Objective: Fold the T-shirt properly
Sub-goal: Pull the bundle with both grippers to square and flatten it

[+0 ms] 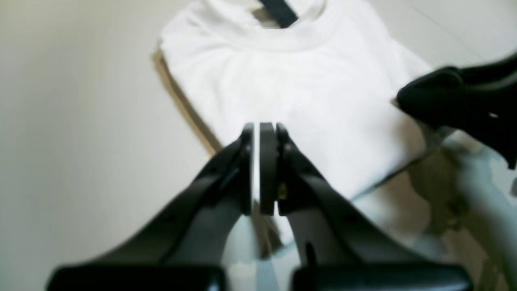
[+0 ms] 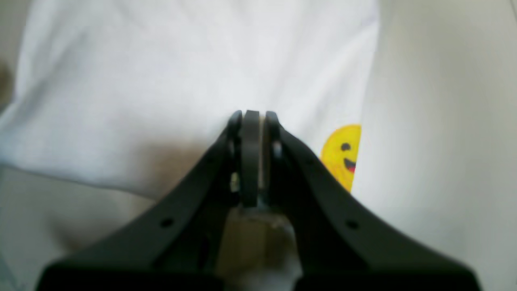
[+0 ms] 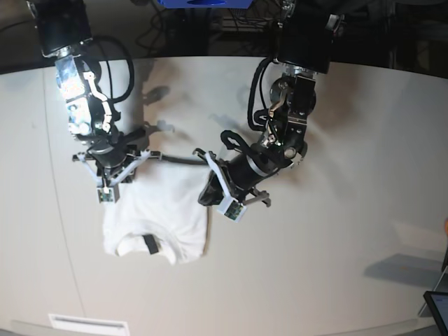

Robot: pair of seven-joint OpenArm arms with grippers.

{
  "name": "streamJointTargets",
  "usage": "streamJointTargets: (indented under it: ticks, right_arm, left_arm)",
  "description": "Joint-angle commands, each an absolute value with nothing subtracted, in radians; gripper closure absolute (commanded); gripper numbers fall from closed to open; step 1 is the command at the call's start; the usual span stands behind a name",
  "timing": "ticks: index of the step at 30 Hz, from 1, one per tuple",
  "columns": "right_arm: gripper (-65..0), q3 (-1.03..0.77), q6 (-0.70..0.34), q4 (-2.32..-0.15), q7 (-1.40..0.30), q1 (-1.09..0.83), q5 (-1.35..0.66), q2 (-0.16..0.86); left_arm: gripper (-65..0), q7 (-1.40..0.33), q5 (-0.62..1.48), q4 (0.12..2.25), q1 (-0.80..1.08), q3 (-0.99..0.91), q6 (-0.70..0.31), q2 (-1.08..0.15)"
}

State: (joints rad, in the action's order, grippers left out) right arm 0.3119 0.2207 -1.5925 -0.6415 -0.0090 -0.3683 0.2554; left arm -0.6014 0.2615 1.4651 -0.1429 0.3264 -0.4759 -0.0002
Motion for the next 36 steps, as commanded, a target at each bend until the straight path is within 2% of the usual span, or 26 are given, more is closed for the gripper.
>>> streamJointTargets:
  ticks: [1, 4, 8, 15, 21, 25, 29, 36]
  right_arm:
    - [-3.5, 0.308, 0.223, -1.593, -0.607, 0.007, -0.363, 0.263]
    - [-3.5, 0.308, 0.223, -1.567, -0.596, -0.005, -0.363, 0.262]
    - [-3.5, 0.308, 0.223, -1.564, -0.595, -0.025, -0.364, 0.262]
    - [-3.5, 0.308, 0.223, -1.569, -0.599, -0.064, -0.364, 0.265]
    - [-3.5, 0.306, 0.223, -1.624, -0.599, -0.128, -0.363, 0.271]
    - [-3.5, 0.286, 0.223, -1.670, -0.621, -0.174, -0.363, 0.272]
    - [-3.5, 0.266, 0.223, -1.725, -0.679, -0.217, -0.363, 0.271]
    - [-3.5, 0.265, 0.225, -1.774, -0.682, -0.286, -0.363, 0.271]
  left_arm:
    - [-1.8, -0.578, 0.272, 1.466, -0.162, 0.326, -0.483, 0.016]
    - [-1.8, -0.578, 0.272, 1.397, -0.165, 0.331, -0.483, 0.028]
    - [-1.8, -0.576, 0.272, 1.319, -0.166, 0.433, -0.479, 0.025]
    - [-1.8, -0.585, 0.271, 1.317, -0.105, 0.464, -0.478, 0.021]
    - [-1.8, -0.588, 0.182, 1.431, -0.021, 0.463, -0.476, -0.013]
    - [-1.8, -0.670, 0.096, 1.509, 0.007, 0.463, -0.478, -0.033]
    - [-1.8, -0.716, 0.084, 1.601, 0.030, 0.463, -0.481, -0.081]
    - [-1.8, -0.774, 0.087, 1.698, 0.071, 0.464, -0.481, -0.147]
